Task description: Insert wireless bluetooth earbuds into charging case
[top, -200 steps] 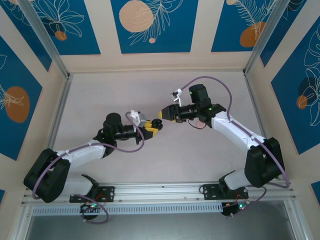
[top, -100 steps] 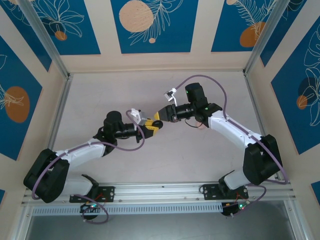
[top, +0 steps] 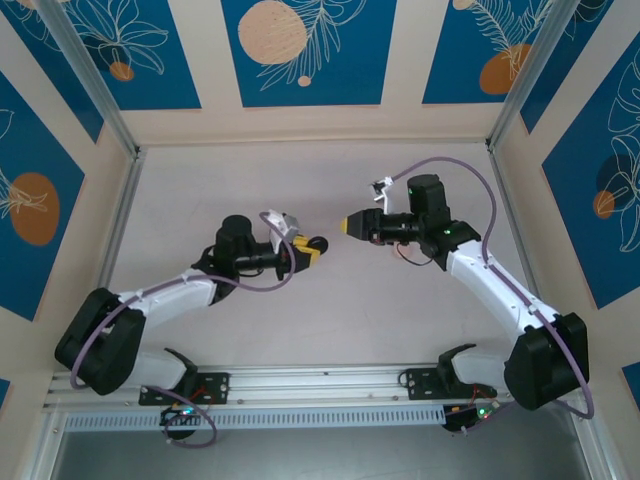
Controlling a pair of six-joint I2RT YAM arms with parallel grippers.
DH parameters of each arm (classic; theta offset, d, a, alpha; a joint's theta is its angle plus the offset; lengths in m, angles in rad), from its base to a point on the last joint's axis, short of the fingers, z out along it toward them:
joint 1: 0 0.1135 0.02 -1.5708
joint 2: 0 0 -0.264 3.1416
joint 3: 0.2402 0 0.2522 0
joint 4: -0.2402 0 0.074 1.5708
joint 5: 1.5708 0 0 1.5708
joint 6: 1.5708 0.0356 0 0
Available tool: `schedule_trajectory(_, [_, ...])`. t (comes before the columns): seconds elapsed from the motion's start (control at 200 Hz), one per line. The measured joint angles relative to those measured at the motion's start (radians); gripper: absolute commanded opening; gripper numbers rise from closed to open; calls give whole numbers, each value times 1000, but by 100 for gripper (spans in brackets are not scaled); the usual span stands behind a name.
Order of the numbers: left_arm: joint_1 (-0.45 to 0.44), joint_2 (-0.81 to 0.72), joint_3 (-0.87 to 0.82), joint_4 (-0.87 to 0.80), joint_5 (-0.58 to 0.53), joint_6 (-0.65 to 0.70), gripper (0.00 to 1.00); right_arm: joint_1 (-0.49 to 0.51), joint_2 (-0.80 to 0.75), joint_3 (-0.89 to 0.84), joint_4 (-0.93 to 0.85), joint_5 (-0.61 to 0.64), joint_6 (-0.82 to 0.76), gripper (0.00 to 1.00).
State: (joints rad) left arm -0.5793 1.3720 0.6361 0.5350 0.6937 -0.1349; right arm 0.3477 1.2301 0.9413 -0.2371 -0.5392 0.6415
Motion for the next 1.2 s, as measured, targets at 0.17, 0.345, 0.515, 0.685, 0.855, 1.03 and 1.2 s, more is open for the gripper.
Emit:
schedule_trajectory(0.17, [-22, 117, 123, -125, -41, -83, 23, -104, -4, -54, -92, 112, 48, 39])
schedule_trajectory(0.345, [-50, 292, 362, -330, -62, -160, 22, -259, -5, -80, -133, 168, 77, 39])
schedule_trajectory(0.515, [-90, 460, 602, -513, -71, -255, 21, -349, -10, -94, -154, 177, 71, 39])
schedule_trajectory(0.685, [-134, 608, 769, -634, -71, -360, 22, -407, -25, -122, -158, 166, 48, 39])
schedule_trajectory(0.855, [-149, 753, 912, -710, -66, -471, 22, -452, -26, -169, -155, 134, 34, 39])
schedule_trajectory(1.03, [-152, 877, 1049, -773, -55, -554, 22, -468, -35, -216, -148, 109, 31, 39])
schedule_trajectory(1.2, [-164, 953, 1139, -792, -29, -618, 23, -476, -52, -239, -145, 85, 31, 39])
